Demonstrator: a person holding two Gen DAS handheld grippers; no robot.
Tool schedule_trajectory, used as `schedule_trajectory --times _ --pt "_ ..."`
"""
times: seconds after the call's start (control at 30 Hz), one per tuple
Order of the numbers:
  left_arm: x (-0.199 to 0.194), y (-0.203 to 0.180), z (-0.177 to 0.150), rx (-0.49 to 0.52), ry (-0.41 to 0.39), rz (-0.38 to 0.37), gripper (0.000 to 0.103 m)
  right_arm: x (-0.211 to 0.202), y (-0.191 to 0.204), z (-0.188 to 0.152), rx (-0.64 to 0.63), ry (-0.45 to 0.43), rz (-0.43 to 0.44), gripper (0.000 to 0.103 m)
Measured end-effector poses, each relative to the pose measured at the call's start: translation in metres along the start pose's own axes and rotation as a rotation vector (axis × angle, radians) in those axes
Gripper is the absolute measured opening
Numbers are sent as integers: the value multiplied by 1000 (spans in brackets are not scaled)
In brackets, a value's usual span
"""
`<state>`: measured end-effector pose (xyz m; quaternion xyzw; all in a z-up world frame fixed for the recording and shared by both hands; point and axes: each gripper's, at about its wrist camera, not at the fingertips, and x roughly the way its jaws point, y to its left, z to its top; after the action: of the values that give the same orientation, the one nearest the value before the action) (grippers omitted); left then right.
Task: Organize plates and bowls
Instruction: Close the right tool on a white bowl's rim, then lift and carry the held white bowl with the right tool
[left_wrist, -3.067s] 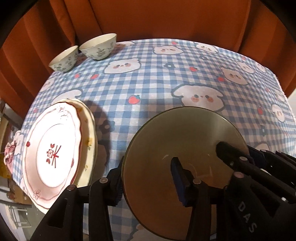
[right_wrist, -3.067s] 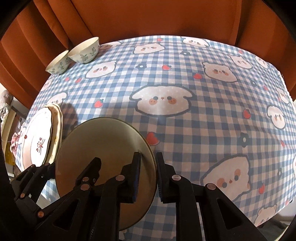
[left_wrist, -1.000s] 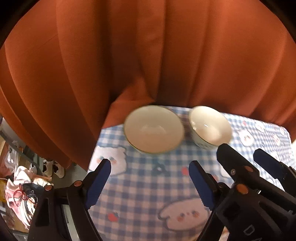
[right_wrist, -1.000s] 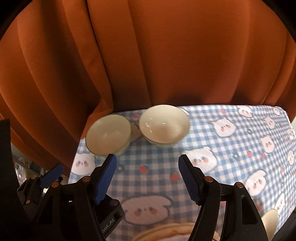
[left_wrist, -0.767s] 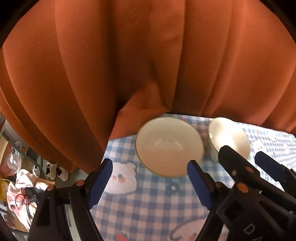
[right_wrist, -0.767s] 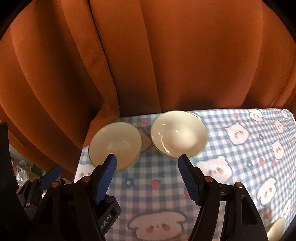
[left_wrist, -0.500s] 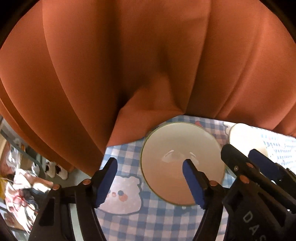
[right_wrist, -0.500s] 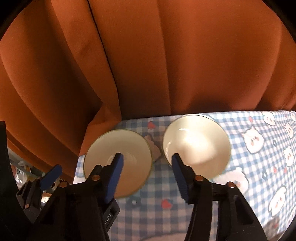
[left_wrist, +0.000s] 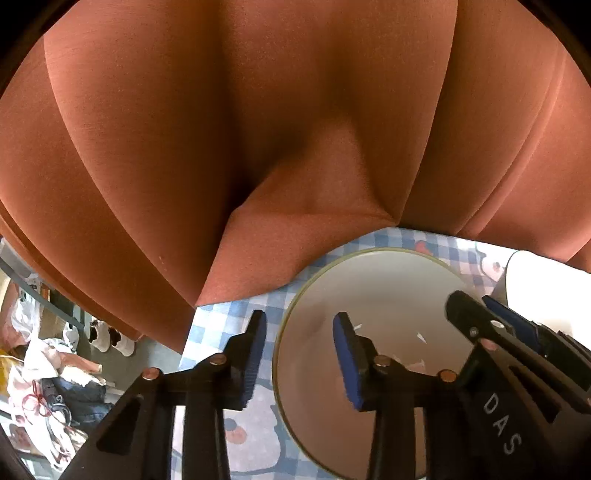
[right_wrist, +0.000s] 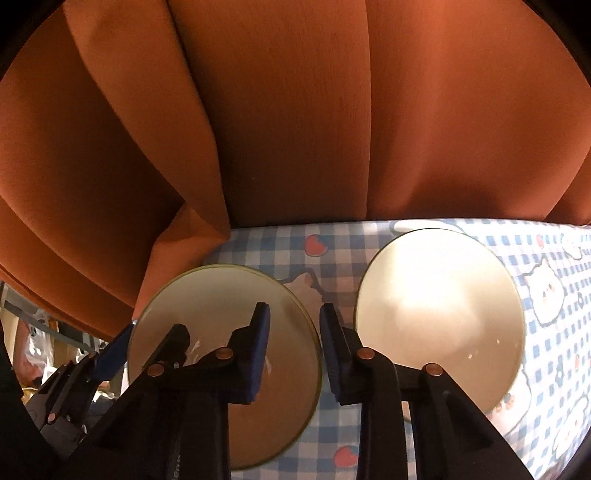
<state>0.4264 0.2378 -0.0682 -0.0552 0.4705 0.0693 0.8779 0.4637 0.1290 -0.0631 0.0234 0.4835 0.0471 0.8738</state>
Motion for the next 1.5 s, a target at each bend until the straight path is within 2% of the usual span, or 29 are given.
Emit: schedule_trajectory --times 0.03,0.2,0.63,0.93,1.17,1.5 --pt "0 0 0 -3 -2 3 34 -2 2 -1 -4 1 -8 23" --pt "4 -1 -1 -18 4 -6 23 -3 -1 2 -30 -4 -13 23" --pt "-5 -4 -8 -14 17 -8 23 -4 -1 -3 -43 24 -15 21" --pt "-26 -13 -27 -3 37 -26 23 -26 -7 -20 -45 39 -37 21" --pt "-52 -23 -38 2 26 -40 23 -53 -16 -36 -30 38 -50 21" --pt "-106 -34 -55 18 -28 -57 23 -115 -29 -57 -9 -18 -55 21"
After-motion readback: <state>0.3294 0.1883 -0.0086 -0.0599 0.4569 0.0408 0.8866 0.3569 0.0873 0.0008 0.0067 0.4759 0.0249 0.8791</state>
